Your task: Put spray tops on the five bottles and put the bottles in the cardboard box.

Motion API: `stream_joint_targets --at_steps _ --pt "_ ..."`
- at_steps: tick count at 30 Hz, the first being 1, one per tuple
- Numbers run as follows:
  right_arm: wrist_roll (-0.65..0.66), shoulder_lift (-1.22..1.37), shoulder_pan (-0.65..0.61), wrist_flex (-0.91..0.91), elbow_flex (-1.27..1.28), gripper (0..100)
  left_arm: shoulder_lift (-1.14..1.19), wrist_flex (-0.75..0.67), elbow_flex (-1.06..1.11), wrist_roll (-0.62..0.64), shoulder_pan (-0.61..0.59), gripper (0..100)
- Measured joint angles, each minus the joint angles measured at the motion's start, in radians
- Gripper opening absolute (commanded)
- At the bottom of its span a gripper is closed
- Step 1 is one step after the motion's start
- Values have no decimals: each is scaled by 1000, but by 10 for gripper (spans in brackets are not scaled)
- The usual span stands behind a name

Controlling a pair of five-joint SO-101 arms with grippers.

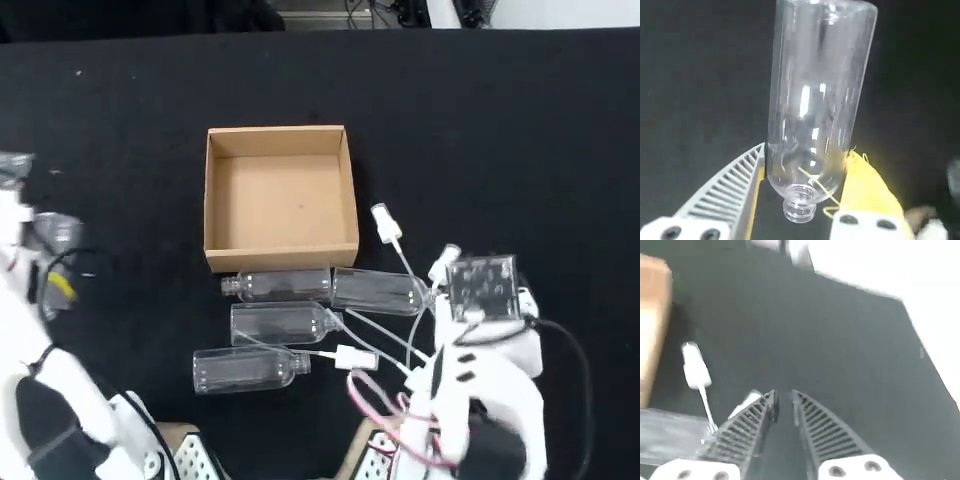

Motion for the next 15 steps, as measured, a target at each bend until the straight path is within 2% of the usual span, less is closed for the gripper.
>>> stream_joint_targets --at_steps 7,13,15 --pt "-147 226 -353 48 -230 119 0 -250 189 282 -203 43" --pt "-258 480 -781 46 -275 120 0 -374 381 431 -232 55" --pt "-262 523 -904 37 -270 122 0 -408 430 471 -230 108"
